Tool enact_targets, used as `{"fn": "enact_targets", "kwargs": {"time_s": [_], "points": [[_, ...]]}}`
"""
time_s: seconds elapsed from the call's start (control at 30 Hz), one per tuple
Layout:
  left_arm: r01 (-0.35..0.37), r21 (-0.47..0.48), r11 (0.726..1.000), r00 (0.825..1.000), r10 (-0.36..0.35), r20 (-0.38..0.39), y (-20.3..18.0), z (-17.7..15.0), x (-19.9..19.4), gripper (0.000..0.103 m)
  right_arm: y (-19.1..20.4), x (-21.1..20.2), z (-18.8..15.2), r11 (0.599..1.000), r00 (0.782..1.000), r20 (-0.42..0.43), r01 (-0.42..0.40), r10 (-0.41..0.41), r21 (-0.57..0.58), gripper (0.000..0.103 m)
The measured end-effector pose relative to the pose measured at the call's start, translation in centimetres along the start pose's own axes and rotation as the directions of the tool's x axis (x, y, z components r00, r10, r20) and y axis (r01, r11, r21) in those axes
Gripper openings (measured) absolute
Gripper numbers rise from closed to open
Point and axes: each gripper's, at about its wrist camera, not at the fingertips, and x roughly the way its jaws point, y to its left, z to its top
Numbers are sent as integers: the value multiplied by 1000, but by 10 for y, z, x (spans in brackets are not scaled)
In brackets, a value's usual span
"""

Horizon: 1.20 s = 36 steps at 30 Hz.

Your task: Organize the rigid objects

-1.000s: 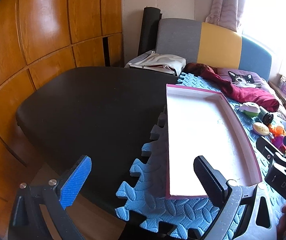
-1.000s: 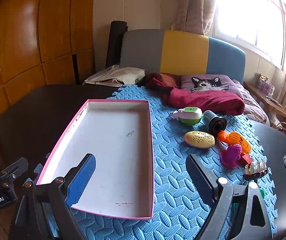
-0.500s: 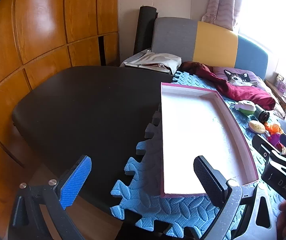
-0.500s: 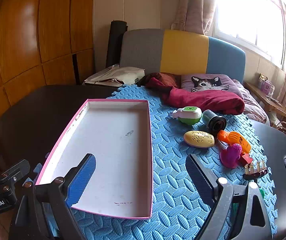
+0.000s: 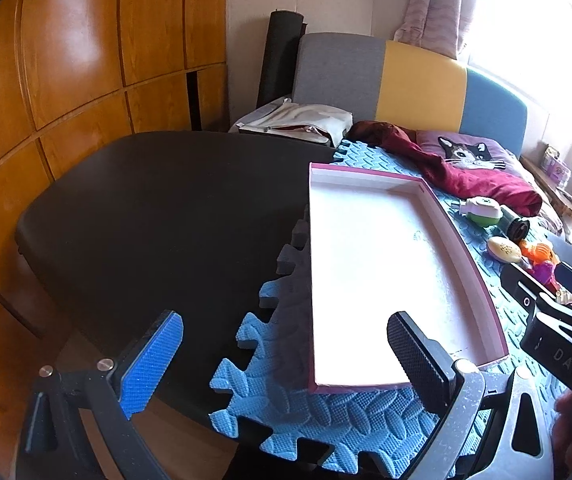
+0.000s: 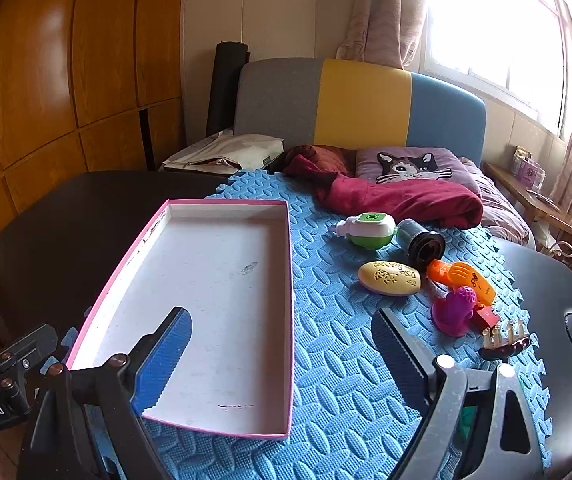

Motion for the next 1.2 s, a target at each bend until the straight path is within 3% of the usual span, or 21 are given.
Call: {"fn": "enact_targets", "kwargs": {"time_s": [0.47,0.8,1.0,1.2], "points": [[29,98,995,999,-31,14,-27,10,0,103,-42,-1,9,998,998,5,63,-63,3,93],[33,195,980,999,-40,33,-61,23,5,103,-137,13,21,983,982,-47,184,-184,6,93],[54,258,965,998,-62,26,-86,27,10,103,-203,30,12,971,978,-68,204,-197,125,93],[146,294,944,989,-145,-27,-116,32,22,103,-235,36,5,942,981,-120,184,-155,281,93]]}}
